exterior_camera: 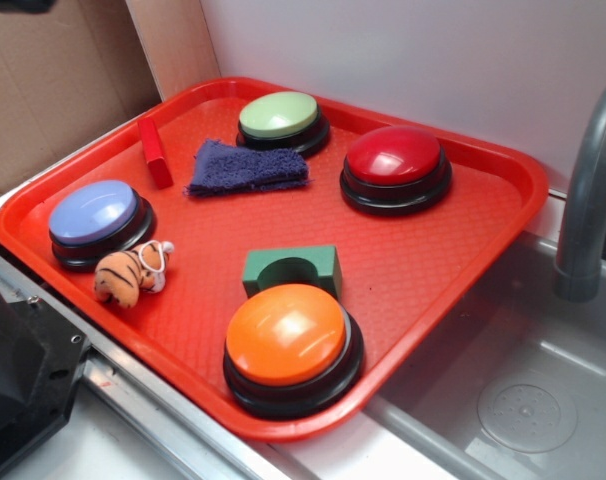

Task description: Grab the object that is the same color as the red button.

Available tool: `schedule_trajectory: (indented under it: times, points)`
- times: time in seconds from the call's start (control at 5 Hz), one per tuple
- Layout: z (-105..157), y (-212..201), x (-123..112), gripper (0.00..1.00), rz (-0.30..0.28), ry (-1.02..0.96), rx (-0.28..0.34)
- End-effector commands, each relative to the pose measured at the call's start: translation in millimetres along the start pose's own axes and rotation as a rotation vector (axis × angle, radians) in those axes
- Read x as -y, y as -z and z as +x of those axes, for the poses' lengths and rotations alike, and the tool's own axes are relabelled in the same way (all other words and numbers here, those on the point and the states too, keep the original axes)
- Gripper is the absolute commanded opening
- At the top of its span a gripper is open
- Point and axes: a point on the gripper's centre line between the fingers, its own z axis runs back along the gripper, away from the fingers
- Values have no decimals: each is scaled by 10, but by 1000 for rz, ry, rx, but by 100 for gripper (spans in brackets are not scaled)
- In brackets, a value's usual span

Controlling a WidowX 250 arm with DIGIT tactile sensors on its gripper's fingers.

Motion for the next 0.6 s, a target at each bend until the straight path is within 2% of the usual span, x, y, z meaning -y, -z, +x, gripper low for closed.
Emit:
schedule_trajectory:
  times: [0.0, 0.2, 0.4]
  points:
    - [492, 579, -448, 100, 11, -477, 129]
    - [740, 1000, -792, 100, 55, -718, 191]
    - [858, 1278, -1044, 100, 160, -854, 213]
